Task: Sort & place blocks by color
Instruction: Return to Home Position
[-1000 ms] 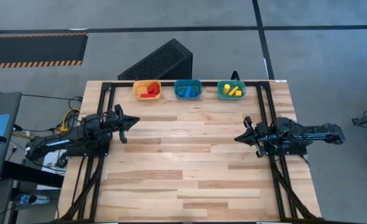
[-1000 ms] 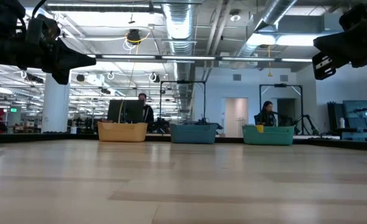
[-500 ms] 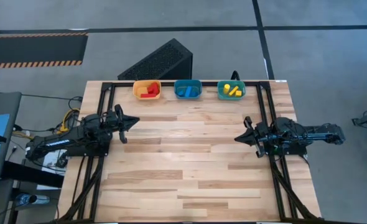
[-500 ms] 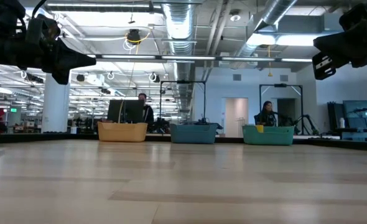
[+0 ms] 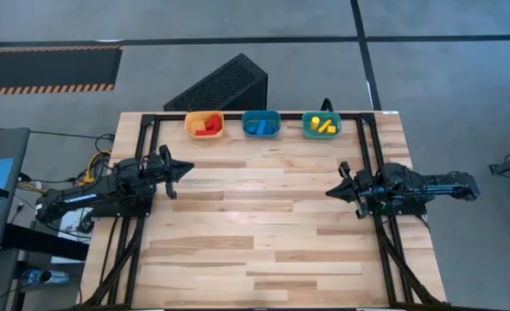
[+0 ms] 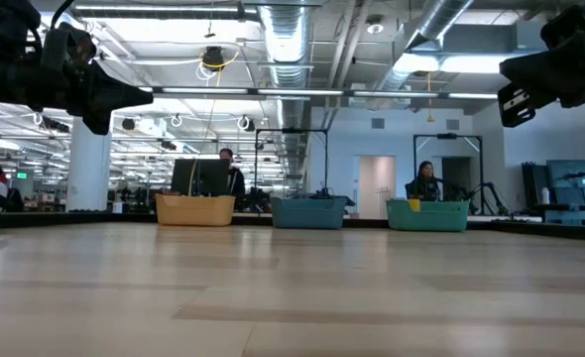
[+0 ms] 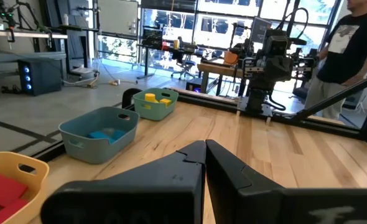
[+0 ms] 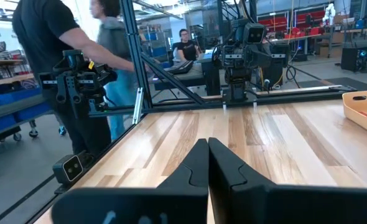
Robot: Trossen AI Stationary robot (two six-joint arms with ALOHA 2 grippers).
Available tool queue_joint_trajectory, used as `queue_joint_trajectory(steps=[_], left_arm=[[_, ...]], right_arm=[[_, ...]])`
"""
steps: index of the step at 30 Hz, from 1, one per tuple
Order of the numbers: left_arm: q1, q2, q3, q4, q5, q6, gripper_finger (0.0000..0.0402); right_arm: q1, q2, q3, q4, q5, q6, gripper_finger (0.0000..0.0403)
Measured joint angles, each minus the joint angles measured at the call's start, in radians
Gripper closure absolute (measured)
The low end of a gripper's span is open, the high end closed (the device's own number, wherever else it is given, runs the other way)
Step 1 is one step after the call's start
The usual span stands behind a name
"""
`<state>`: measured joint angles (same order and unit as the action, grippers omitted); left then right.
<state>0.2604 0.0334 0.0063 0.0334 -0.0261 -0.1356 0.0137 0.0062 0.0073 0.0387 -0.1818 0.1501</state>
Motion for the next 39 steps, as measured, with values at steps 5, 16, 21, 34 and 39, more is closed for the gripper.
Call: queue_joint_trajectory(steps=[5, 16, 21, 34, 39], left_arm=[[0.0, 0.0, 0.0, 0.0, 0.0, 0.0, 0.0401], [0.0, 0.0, 0.0, 0.0, 0.0, 0.0, 0.0401], [0.0, 0.0, 0.0, 0.0, 0.0, 0.0, 0.0401], [0.0, 0.0, 0.0, 0.0, 0.0, 0.0, 0.0401], [0.0, 0.0, 0.0, 0.0, 0.0, 0.0, 0.0401]], right_arm=[[0.0, 0.0, 0.0, 0.0, 0.0, 0.0, 0.039], [0.0, 0.0, 0.0, 0.0, 0.0, 0.0, 0.039], [0.0, 0.0, 0.0, 0.0, 0.0, 0.0, 0.039], [0.0, 0.0, 0.0, 0.0, 0.0, 0.0, 0.039], [0.0, 0.0, 0.0, 0.0, 0.0, 0.0, 0.039]])
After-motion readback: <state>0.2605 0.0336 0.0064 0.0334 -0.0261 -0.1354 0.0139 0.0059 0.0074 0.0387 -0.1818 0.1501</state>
